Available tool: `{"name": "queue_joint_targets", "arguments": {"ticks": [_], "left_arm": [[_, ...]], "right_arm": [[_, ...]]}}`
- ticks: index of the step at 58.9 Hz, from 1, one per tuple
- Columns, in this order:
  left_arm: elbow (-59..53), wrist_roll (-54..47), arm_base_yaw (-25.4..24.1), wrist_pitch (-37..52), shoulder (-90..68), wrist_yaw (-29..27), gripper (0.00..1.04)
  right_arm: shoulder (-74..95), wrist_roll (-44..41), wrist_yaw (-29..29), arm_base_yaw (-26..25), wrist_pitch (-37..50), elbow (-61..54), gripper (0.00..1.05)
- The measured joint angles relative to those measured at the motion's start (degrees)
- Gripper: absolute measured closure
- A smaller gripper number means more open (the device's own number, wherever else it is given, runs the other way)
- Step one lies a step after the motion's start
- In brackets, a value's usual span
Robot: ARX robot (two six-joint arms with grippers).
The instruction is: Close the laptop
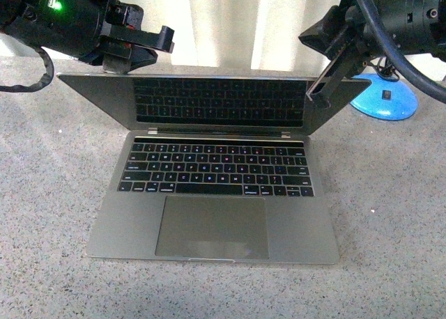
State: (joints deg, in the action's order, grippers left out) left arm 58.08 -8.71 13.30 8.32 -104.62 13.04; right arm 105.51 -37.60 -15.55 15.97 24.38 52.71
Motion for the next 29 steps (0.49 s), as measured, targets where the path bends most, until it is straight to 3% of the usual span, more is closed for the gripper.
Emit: {"name": "queue_joint_targets", "arguments": {"ticks": [29], "left_arm": [[-2.0,1.2,0.4,1.2,0.2,0.5,1.01]], "right_arm": [[-0.1,1.0,0.0,0.2,2.8,-4.5,1.04]]}}
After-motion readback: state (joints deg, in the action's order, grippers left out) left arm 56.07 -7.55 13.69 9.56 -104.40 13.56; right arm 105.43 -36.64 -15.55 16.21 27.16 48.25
